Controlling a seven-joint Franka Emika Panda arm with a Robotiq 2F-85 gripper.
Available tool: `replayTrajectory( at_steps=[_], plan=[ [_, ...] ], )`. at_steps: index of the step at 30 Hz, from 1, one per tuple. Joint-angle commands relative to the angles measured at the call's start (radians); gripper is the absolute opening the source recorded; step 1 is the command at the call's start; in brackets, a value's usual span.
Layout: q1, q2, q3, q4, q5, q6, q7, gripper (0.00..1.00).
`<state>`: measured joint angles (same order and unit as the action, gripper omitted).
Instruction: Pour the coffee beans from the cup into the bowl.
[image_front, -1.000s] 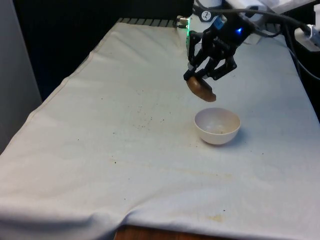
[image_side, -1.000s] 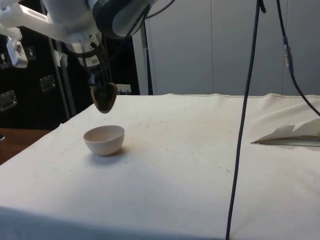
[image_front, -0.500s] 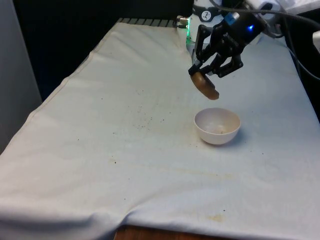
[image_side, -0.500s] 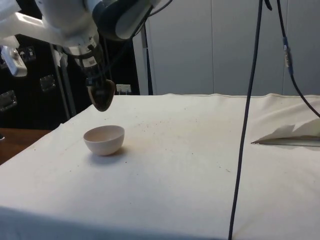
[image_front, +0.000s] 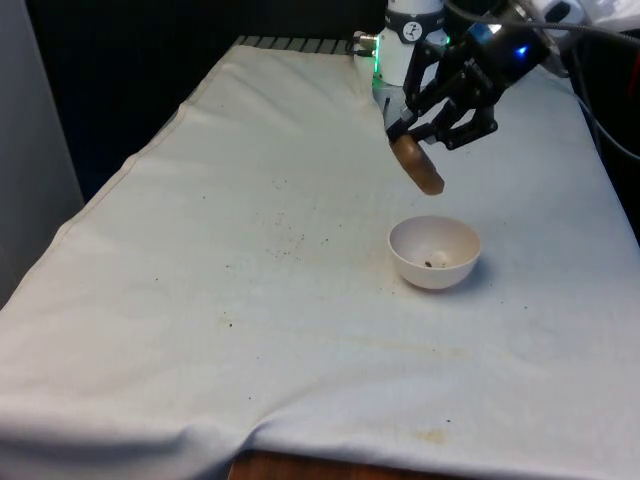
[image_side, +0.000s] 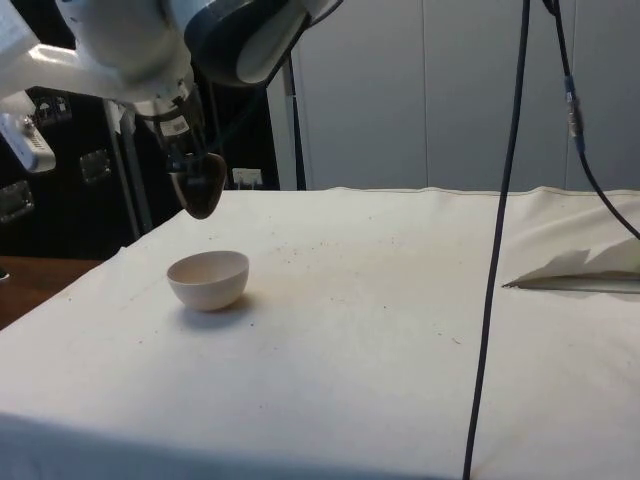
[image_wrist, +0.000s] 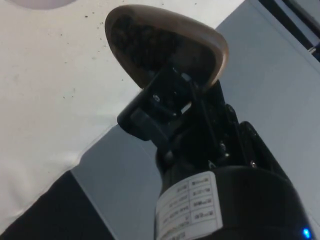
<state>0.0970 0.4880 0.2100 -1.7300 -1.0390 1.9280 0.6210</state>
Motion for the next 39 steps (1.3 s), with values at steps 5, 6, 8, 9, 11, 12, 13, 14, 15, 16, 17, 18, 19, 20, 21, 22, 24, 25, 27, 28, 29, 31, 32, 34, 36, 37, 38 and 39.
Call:
replayTrajectory(
  at_steps=[5,6,8,9,11,12,13,14,15,16,17,18,19,20,21,22,24,25,27,28,29,31,32,34,36,37,38,39],
  plan=[
    [0.009,0.007,0.013,0.009,-0.034,-0.036,0.025,0.03],
    [0.009,0.008,0.017,0.009,-0.039,-0.042,0.03,0.03],
    [0.009,0.009,0.028,0.009,-0.057,-0.058,0.044,0.03],
    [0.009,0.01,0.032,0.01,-0.063,-0.064,0.049,0.03],
    [0.009,0.012,0.04,0.011,-0.075,-0.076,0.059,0.03],
    [0.01,0.012,0.044,0.011,-0.081,-0.082,0.064,0.03],
    [0.001,0.008,0.047,0.004,-0.077,-0.07,0.061,0.03],
    [0.01,0.013,0.048,0.012,-0.086,-0.088,0.068,0.03],
    [0.009,0.014,0.052,0.012,-0.093,-0.095,0.072,0.03],
    [0.01,0.015,0.056,0.013,-0.098,-0.101,0.077,0.03],
    [0.01,0.017,0.065,0.013,-0.11,-0.114,0.088,0.03],
    [0.009,0.018,0.07,0.013,-0.115,-0.12,0.092,0.03],
    [0.01,0.019,0.073,0.014,-0.12,-0.127,0.096,0.03],
    [0.01,0.02,0.077,0.015,-0.126,-0.134,0.1,0.03],
    [0.01,0.022,0.081,0.016,-0.132,-0.139,0.104,0.03],
    [0.01,0.023,0.085,0.016,-0.137,-0.145,0.107,0.03],
    [0.002,0.018,0.094,0.009,-0.142,-0.142,0.11,0.03],
    [0.01,0.026,0.093,0.018,-0.149,-0.158,0.112,0.03],
    [0.01,0.031,0.103,0.022,-0.163,-0.178,0.117,0.03],
    [0.01,0.032,0.107,0.024,-0.169,-0.185,0.118,0.03],
    [0.01,0.034,0.111,0.025,-0.173,-0.191,0.119,0.03],
    [0.009,0.037,0.117,0.026,-0.184,-0.203,0.121,0.03],
    [0.008,0.038,0.12,0.027,-0.189,-0.209,0.122,0.03],
    [0.008,0.04,0.125,0.028,-0.198,-0.217,0.123,0.03],
    [0.008,0.042,0.129,0.026,-0.208,-0.226,0.125,0.03],
    [0.007,0.043,0.131,0.025,-0.213,-0.23,0.126,0.03],
    [0.007,0.043,0.132,0.023,-0.218,-0.231,0.129,0.03],
    [0.006,0.044,0.133,0.02,-0.223,-0.233,0.132,0.03]
  ],
)
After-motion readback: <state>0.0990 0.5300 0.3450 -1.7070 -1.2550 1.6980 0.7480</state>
